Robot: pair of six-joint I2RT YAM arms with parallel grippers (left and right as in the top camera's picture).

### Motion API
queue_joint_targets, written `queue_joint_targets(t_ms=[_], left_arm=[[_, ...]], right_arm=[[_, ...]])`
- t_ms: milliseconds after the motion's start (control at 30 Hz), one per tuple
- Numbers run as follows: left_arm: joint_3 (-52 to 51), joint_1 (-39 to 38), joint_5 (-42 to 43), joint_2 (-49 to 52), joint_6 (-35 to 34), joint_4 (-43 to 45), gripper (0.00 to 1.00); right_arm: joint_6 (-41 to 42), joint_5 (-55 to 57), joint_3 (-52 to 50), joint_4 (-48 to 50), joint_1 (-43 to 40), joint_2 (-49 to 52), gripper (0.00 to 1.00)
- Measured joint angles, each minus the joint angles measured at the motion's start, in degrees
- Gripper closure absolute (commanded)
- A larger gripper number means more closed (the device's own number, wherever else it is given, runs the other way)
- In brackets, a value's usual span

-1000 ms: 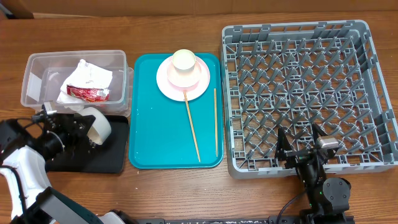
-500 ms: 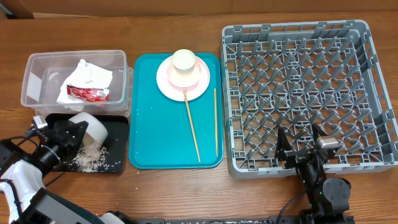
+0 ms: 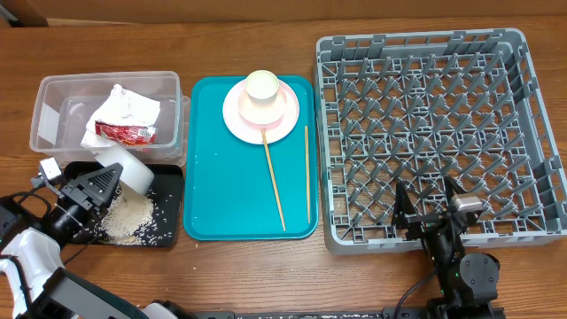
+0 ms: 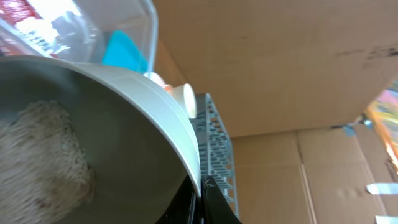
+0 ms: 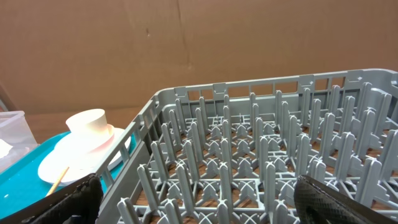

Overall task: Sort waste into correct bins and load items into the dishwasher
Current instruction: 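Carry the bowl over the black tray and tip the rice out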

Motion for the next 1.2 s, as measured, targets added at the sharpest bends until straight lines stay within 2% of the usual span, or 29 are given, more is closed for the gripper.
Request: queue_joint_targets(t_ms=[233,500,667,1200], left_arm=[[0.0,0.6,3.2,0.0,0.0,0.0,0.96],[0.0,5.0,6.7,0.0,-0.3,-0.3,0.96],[0.0,7.5,7.6,0.0,-0.5,-3.9,0.96],[-0.2,7.5,8.2,-0.1,-0.3,-4.2,0.96]], right_arm=[[0.0,0.0,0.0,0.0,0.0,0.0,0.00],[0.0,0.0,0.0,0.0,0.0,0.0,0.00],[0.0,0.0,0.0,0.0,0.0,0.0,0.00],[0.0,0.0,0.0,0.0,0.0,0.0,0.00]])
